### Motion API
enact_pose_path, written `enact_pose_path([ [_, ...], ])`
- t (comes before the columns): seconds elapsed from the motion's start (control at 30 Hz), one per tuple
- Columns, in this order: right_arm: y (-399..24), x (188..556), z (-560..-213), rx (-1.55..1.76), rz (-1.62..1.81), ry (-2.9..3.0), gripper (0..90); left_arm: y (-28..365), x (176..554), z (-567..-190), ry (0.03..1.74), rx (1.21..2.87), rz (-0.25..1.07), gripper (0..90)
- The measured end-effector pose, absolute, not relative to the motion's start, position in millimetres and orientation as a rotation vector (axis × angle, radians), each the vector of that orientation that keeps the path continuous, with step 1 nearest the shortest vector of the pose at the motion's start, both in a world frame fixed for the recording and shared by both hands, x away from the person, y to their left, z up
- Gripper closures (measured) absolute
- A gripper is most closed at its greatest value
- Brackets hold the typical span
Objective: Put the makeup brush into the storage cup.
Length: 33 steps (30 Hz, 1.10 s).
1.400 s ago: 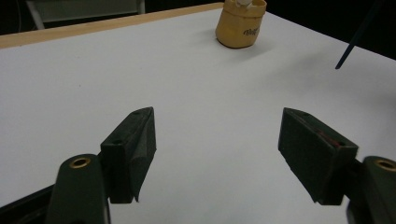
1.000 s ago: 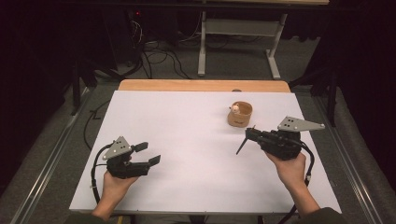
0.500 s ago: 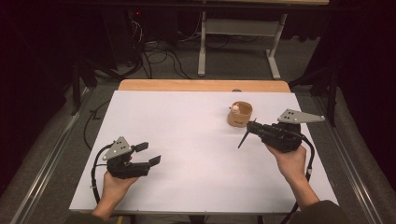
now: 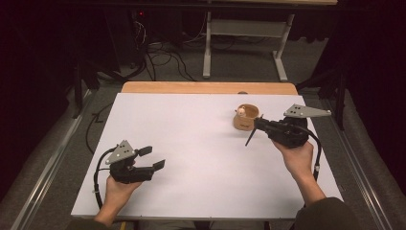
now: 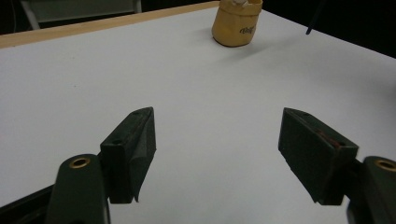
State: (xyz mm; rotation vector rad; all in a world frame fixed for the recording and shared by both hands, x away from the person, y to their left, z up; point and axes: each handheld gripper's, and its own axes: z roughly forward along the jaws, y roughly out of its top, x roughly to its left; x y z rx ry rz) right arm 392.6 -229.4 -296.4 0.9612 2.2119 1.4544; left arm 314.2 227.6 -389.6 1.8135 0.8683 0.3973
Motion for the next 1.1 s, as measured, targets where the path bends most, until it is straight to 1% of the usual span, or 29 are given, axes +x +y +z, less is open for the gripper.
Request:
enact_pose_path([
  [1.1, -243, 421, -283, 1.051, 1.429, 2.147, 85.8, 227, 315, -390, 0.867, 1.813, 0.394, 28.4],
])
